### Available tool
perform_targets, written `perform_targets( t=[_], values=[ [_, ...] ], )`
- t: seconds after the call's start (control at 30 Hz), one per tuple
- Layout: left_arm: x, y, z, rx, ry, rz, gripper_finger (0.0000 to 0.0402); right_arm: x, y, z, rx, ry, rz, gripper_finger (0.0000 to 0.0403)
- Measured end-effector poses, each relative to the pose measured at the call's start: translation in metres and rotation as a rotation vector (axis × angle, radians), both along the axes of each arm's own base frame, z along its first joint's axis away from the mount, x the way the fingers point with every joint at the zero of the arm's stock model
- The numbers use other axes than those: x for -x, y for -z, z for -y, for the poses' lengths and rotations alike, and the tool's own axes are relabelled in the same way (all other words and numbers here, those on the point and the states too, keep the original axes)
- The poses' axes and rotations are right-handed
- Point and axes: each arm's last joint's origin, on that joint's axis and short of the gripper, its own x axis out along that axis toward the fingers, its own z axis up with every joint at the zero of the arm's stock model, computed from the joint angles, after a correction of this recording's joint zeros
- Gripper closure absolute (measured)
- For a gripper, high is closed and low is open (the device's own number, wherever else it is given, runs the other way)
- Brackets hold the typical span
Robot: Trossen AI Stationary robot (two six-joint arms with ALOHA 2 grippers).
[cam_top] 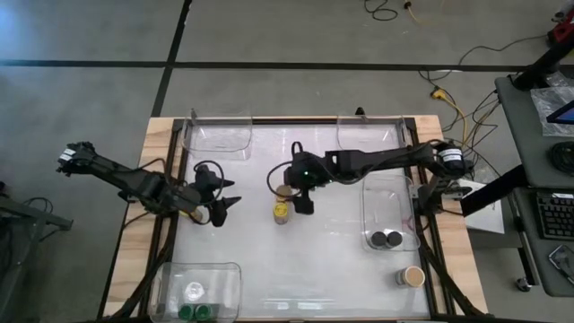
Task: Sort spices by type
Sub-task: Put the top gold seasoning bottle into the top right transparent bin
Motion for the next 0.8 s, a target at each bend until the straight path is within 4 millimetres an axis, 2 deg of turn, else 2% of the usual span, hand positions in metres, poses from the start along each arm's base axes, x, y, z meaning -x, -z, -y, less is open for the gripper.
perform_targets(
  t=[0.17,0.27,0.5,0.63,0.8],
  values=[
    [-0.005,0.006,0.003,0.054,-0.013,-0.013,0.0141,0.002,0.001,0.025,0.017,0.027,-0.009,0.0070],
    [-0.010,0.012,0.004,0.066,-0.028,-0.037,0.0141,0.003,0.002,0.032,0.011,0.031,-0.017,0.0058],
    [-0.017,0.020,0.007,0.085,-0.058,-0.065,0.0141,-0.002,0.011,0.027,-0.088,0.141,-0.028,0.0039],
    [-0.019,0.022,0.008,0.079,-0.059,-0.077,0.0141,-0.007,0.006,0.016,-0.047,0.161,0.031,0.0039],
    [-0.018,0.023,0.008,0.075,-0.061,-0.083,0.0141,-0.015,0.015,0.011,-0.055,0.260,0.053,0.0038]
  ],
)
